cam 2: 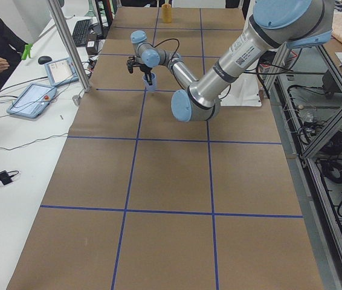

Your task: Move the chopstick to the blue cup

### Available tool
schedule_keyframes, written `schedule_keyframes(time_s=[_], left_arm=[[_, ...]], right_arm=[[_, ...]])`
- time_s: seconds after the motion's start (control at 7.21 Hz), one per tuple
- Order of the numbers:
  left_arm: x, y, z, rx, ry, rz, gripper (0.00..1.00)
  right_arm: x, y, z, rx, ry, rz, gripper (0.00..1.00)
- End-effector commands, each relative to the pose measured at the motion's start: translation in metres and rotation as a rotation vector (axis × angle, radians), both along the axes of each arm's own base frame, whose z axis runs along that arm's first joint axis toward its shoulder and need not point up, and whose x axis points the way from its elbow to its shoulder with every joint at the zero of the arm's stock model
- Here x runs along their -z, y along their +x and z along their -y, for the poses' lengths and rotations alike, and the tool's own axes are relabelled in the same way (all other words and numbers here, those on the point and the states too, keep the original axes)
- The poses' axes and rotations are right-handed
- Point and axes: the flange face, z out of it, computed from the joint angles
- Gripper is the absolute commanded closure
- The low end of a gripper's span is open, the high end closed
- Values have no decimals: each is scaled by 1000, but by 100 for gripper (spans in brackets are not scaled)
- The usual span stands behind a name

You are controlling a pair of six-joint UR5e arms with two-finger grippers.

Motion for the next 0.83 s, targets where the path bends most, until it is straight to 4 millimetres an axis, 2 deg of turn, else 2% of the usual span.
schedule_keyframes(time_s=[0.0, 0.14, 0.55, 0.69], left_arm=[[-9, 21, -7, -8, 22, 2, 100], [-7, 26, -11, -4, 39, 7, 100], [-3, 24, -11, -2, 52, -10, 100], [-4, 24, -11, -1, 53, -12, 68]], right_arm=[[1, 0, 1, 0, 1, 1, 0], [1, 0, 1, 0, 1, 1, 0], [0, 0, 1, 0, -5, 2, 0], [0, 0, 1, 0, -7, 2, 0]])
